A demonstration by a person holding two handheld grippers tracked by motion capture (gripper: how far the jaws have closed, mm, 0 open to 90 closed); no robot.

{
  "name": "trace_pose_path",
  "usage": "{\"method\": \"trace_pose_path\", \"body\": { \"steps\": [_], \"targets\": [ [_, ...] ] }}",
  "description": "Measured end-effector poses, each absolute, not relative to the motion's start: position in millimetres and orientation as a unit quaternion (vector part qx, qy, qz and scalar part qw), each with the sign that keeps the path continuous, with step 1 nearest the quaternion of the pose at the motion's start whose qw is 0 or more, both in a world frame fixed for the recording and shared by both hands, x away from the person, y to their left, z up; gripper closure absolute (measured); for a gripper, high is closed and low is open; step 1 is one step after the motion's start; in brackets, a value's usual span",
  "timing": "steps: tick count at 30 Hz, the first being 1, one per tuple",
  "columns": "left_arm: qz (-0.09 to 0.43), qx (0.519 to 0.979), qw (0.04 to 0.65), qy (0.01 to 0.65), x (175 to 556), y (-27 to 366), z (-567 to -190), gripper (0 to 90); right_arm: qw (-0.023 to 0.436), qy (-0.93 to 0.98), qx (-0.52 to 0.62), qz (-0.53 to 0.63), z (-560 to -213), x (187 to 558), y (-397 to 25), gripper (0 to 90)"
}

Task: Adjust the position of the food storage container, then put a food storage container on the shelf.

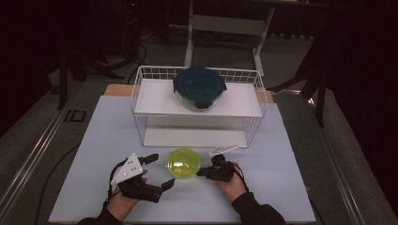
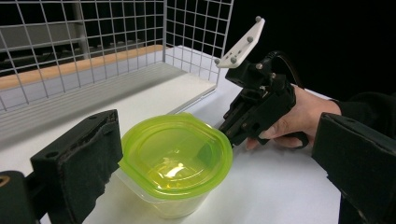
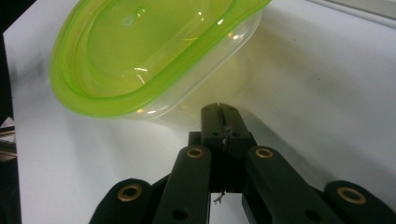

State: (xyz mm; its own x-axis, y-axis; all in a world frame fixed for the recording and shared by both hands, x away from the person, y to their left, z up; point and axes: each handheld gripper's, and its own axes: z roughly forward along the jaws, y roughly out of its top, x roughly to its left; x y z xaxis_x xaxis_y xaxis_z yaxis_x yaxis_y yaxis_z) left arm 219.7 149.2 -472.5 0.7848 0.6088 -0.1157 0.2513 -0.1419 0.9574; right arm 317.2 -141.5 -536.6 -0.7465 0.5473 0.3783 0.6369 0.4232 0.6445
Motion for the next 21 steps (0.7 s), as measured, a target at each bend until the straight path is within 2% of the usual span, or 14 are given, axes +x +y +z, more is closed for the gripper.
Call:
{"method": "trace_pose_path", "body": {
  "steps": [4,9,14,18,21],
  "targets": [
    [0.160,0.739,0.589,0.287,220.0,149.9,-472.2,1.4,0.044,-0.840,-0.355,-0.408,-532.2,317.1,-147.2,89.6],
    [0.131,0.750,0.582,0.285,223.5,153.5,-470.7,1.4,0.023,-0.835,-0.356,-0.419,-519.5,312.0,-161.7,74.1],
    [0.086,0.764,0.574,0.283,226.1,153.0,-463.0,1.4,-0.008,-0.823,-0.358,-0.441,-497.8,302.0,-176.3,45.8],
    [0.067,0.768,0.572,0.282,231.1,152.8,-455.5,1.4,-0.012,-0.809,-0.354,-0.469,-478.5,295.5,-183.7,25.1],
    [0.050,0.766,0.571,0.292,238.7,154.9,-452.2,1.4,-0.008,-0.803,-0.350,-0.482,-466.2,293.0,-184.3,19.0]
  ]
}}
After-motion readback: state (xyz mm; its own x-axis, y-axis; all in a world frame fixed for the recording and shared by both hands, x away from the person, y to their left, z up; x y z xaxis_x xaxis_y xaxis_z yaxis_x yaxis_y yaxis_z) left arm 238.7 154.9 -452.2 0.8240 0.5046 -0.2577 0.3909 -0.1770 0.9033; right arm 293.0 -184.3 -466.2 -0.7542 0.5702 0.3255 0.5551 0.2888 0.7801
